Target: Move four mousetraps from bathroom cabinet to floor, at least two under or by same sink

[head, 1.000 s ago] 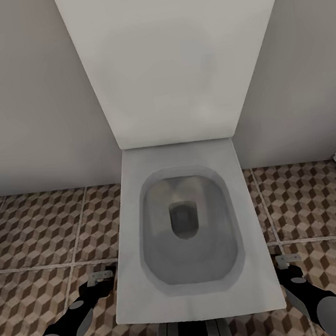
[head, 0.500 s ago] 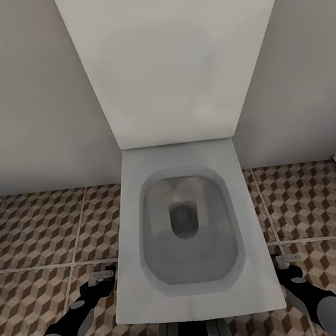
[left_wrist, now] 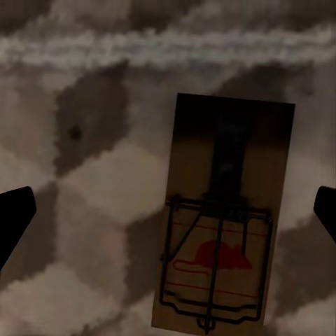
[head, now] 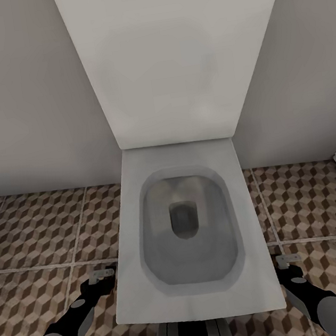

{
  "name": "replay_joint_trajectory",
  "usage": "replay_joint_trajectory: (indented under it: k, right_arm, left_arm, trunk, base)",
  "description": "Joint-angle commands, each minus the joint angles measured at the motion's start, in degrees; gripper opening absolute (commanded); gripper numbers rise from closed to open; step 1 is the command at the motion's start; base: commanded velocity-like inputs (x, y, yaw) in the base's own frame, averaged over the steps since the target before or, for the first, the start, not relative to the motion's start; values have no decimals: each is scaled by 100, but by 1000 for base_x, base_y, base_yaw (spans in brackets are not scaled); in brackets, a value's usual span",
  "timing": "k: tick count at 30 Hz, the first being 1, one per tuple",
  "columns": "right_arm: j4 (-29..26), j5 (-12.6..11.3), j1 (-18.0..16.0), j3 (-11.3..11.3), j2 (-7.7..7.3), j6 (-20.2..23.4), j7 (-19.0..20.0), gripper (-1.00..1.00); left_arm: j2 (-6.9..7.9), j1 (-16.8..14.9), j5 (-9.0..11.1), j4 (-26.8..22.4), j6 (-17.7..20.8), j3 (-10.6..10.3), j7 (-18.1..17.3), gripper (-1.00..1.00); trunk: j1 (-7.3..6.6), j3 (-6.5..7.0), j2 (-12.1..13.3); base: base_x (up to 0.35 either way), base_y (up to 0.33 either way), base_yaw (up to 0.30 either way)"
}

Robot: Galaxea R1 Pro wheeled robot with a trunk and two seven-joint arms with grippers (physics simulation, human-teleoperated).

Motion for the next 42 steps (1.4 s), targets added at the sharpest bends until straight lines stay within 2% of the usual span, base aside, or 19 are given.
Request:
replay_joint_trajectory:
  k: [1,11,42]
  right_arm:
    - [7,53,-3,-41,2,-19,-9,100]
    - [7,62,0,-41,22,-94,-9,100]
    - [3,79,1,-32,63,-148,-9,100]
  left_arm:
    - [4,-3,60,6,-21,-41,-9,100]
    - [-28,-2,51,-2,13,-14,51,100]
    - [-29,-2,65,10,8,4,43,100]
  trunk:
    - [-1,-3,-1]
    - [-1,-3,-1]
    - [-1,-3,-1]
  base:
    - [0,0,0]
    - [-137,0,0]
    - [-334,0,0]
